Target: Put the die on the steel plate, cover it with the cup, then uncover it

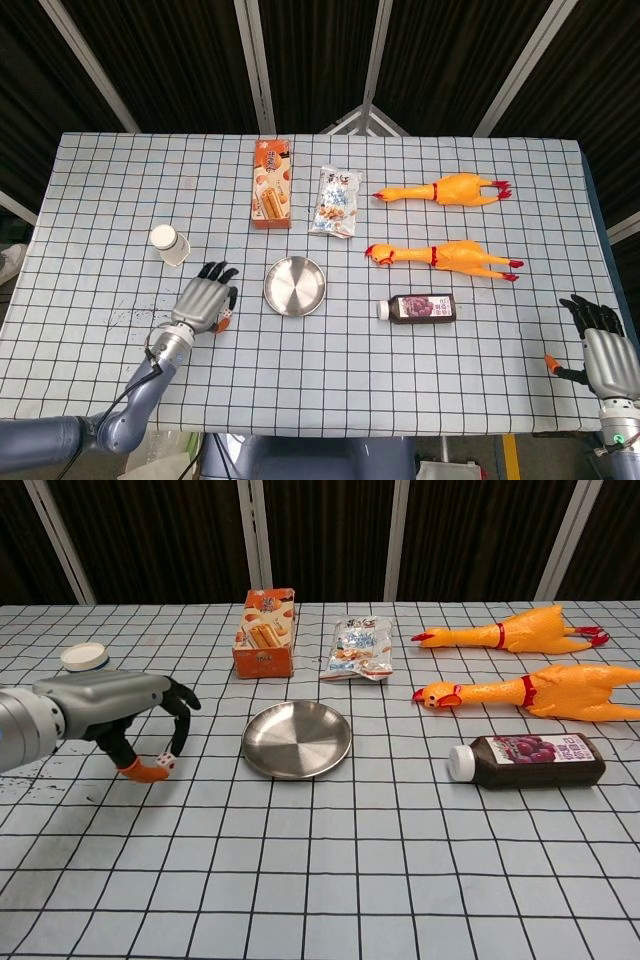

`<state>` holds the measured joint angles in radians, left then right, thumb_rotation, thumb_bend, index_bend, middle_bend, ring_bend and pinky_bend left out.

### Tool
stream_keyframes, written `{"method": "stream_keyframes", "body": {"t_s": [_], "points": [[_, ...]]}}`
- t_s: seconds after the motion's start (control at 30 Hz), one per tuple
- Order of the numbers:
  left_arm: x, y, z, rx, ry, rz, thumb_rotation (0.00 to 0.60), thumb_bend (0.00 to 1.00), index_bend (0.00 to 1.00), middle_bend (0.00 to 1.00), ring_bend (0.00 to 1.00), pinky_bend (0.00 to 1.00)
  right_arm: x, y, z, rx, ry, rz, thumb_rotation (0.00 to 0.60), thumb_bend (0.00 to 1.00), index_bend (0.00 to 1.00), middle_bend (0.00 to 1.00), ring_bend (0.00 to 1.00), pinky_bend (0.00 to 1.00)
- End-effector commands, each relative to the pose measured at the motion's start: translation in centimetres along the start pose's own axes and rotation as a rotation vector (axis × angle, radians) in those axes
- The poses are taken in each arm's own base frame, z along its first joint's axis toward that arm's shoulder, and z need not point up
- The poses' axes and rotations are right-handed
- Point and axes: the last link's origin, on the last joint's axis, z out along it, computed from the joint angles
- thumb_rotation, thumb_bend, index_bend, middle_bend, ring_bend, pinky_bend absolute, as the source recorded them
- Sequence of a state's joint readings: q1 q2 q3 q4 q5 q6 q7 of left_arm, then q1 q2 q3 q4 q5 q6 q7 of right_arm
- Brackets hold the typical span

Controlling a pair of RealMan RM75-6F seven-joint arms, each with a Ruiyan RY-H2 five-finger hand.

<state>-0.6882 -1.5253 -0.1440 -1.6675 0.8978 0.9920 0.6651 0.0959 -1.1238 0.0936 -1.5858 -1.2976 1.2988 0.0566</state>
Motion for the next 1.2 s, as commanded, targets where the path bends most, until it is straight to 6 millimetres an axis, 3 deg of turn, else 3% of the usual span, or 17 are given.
{"method": "stream_keyframes", "body": {"t_s": [0.03,0.3,0.7,0.87,0.93,1.1,1.2], "points": [[1.6,0.6,0.1,-0.02,0.045,-0.011,0.6,0.49,0.55,0.12,0.0,0.0,0.0,0.0,0.0,0.001,-0.002,0.0,0.6,0.23,0.15,0.1,0.1,0.0],[2.8,4.0,2.3,-0.078,0.08,-0.036,0.6,0.49,0.55,0.12,0.0,0.0,0.0,0.2,-0.1,-0.004,-0.002,0.002,0.6,0.23,0.15,0.1,0.1,0.0],[0.4,9.6,7.6,-0.062,0.069,-0.02,0.6,0.49,0.56,0.13,0.0,0.0,0.3,0.7,-0.1,-0.019,0.003,0.009,0.6,0.23,0.15,0.1,0.1,0.0],[0.4,11.0,8.8,-0.066,0.118,-0.045,0.6,0.5,0.56,0.13,0.0,0.0,0.2,0.8,0.0,-0.024,-0.001,0.007,0.6,0.23,0.15,0.1,0.1,0.0],[0.3,11.2,9.0,-0.065,0.135,-0.045,0.6,0.49,0.52,0.12,0.0,0.0,0.2,0.9,0.0,-0.027,-0.003,0.008,0.6,0.23,0.15,0.1,0.1,0.0],[-0.3,10.7,9.3,-0.051,0.13,-0.008,0.6,0.48,0.17,0.04,0.0,0.0,0.2,0.9,0.0,-0.027,-0.005,0.007,0.6,0.23,0.15,0.1,0.1,0.0],[0.3,10.2,9.1,-0.041,0.146,-0.02,0.6,0.45,0.08,0.03,0.0,0.0,0.2,0.8,-0.1,-0.025,-0.008,0.006,0.6,0.23,0.15,0.1,0.1,0.0]]}}
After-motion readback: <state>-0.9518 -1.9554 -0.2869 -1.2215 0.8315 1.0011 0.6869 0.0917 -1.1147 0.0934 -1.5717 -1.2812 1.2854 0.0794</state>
